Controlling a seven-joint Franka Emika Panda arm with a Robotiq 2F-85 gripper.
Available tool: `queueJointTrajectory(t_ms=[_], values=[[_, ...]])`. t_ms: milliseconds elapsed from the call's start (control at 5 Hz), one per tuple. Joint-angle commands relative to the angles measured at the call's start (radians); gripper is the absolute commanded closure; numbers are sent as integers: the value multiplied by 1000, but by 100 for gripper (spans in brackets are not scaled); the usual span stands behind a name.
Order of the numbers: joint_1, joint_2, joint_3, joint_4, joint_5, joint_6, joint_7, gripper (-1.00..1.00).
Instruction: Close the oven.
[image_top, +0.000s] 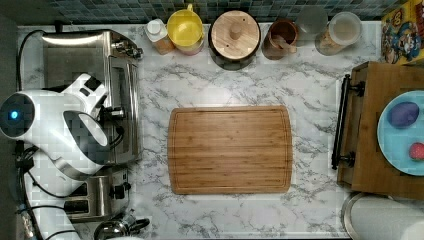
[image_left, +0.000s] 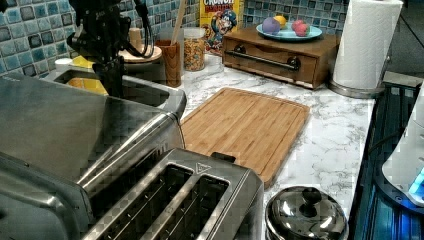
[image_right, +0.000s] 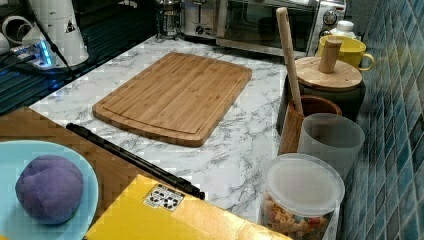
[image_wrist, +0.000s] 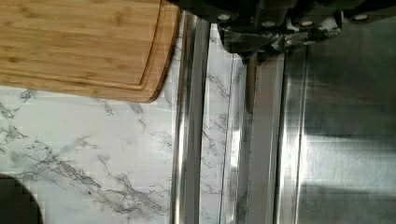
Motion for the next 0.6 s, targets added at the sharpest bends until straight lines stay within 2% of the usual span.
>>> queueJointTrajectory(t_ms=[200, 600], values=[[-37, -164, -27, 73, 16, -21, 59, 100], [-30, -164, -34, 73, 17, -21, 58, 100]])
